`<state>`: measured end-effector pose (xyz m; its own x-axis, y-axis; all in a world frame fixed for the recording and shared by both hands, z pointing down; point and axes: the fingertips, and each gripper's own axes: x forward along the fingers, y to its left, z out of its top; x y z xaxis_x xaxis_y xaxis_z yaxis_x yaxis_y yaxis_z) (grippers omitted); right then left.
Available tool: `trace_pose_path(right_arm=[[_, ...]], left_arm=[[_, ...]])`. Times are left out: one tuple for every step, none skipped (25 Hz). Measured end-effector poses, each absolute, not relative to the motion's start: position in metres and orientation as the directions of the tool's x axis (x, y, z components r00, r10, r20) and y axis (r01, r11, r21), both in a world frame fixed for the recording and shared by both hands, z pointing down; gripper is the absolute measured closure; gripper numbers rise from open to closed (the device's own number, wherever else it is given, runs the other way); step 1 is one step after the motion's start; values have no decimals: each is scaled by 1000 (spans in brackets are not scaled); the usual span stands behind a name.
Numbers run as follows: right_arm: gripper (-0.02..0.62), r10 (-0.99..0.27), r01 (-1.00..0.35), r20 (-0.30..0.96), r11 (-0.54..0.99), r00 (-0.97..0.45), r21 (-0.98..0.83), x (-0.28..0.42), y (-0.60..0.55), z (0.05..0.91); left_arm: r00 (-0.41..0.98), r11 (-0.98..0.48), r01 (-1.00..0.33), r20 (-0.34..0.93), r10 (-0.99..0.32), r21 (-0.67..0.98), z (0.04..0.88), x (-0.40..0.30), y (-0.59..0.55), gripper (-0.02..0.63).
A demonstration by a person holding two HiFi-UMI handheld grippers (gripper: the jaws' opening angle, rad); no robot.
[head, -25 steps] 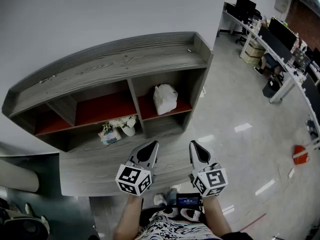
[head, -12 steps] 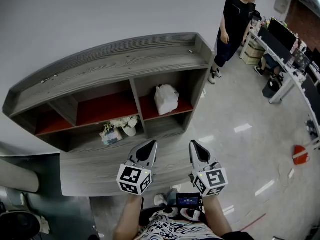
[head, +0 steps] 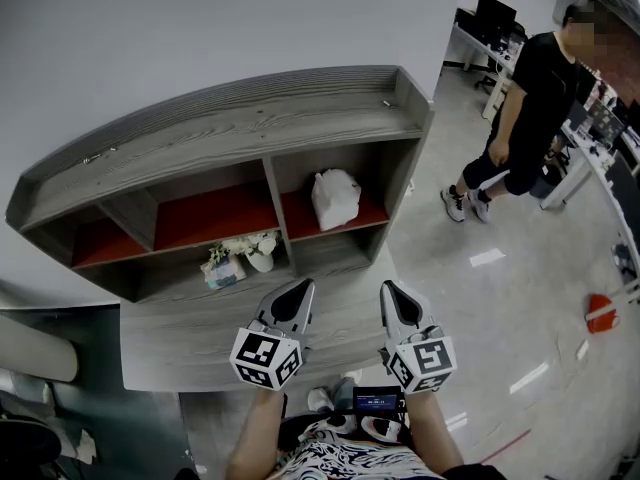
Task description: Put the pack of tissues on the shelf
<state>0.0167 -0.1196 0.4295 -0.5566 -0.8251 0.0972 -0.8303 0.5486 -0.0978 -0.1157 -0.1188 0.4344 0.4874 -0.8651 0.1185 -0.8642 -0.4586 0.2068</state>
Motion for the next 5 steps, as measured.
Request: trace_pose_path(right_arm=[[594,-826,-831,97,548,-556,-97,17,-120,430],[594,-826,-832,97,547,-555,-97,18,-119,429],[594,-827,-832,97,546,-554,-96,18,-119,429],[594,-827,-832,97,546,-554,-96,18,-119,429],[594,-827,-832,97,546,-554,-96,18,-119,429]], left_arm=[[488,-458,-863,115,-865,215,434,-116,-119,600],[488,-457,-862,114,-866,220,434,-116,-119,600],[487,-456,-862,114,-866,223,434,-116,-119,600],[487,-455,-862,114,-866,225,434,-117,-119,600],[486,-454,-862,115,-866,226,434,-117,-119,600]])
